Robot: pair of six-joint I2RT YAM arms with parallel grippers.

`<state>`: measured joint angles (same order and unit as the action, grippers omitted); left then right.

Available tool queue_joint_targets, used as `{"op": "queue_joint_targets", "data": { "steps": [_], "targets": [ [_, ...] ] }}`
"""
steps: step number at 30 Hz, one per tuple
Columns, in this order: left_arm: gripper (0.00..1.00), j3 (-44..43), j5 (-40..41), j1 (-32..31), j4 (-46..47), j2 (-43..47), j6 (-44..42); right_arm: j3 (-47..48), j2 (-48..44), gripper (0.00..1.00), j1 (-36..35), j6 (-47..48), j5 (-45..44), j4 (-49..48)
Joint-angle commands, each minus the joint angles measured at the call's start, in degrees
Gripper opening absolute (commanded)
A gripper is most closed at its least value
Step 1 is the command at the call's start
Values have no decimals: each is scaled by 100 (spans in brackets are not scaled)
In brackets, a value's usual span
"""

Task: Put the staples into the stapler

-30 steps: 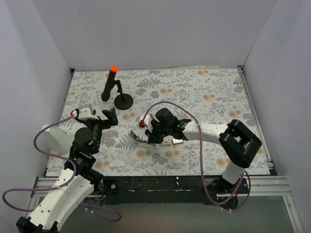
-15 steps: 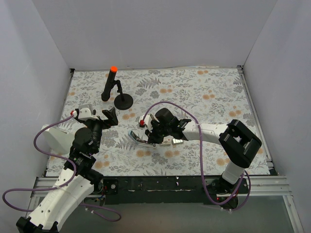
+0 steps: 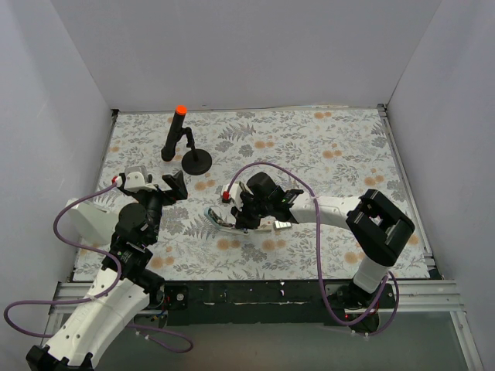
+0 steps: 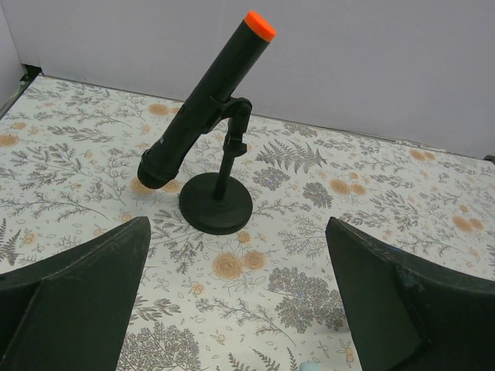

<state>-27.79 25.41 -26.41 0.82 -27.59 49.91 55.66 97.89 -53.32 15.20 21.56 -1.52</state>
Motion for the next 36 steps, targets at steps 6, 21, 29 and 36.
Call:
{"op": "queue_joint_targets", "data": {
  "steps": [6, 21, 29, 36],
  "targets": [
    [98, -148, -71, 31, -56, 17, -16, 200, 169, 5, -3, 53, 59, 143],
    [98, -148, -89, 49, -47, 17, -8, 349, 310, 14, 6, 88, 59, 354],
    [98, -148, -98, 57, -47, 8, -8, 411, 301, 19, 6, 88, 50, 416],
    [98, -148, -115, 57, -47, 17, -8, 402, 292, 19, -3, 53, -20, 389]
  ]
}}
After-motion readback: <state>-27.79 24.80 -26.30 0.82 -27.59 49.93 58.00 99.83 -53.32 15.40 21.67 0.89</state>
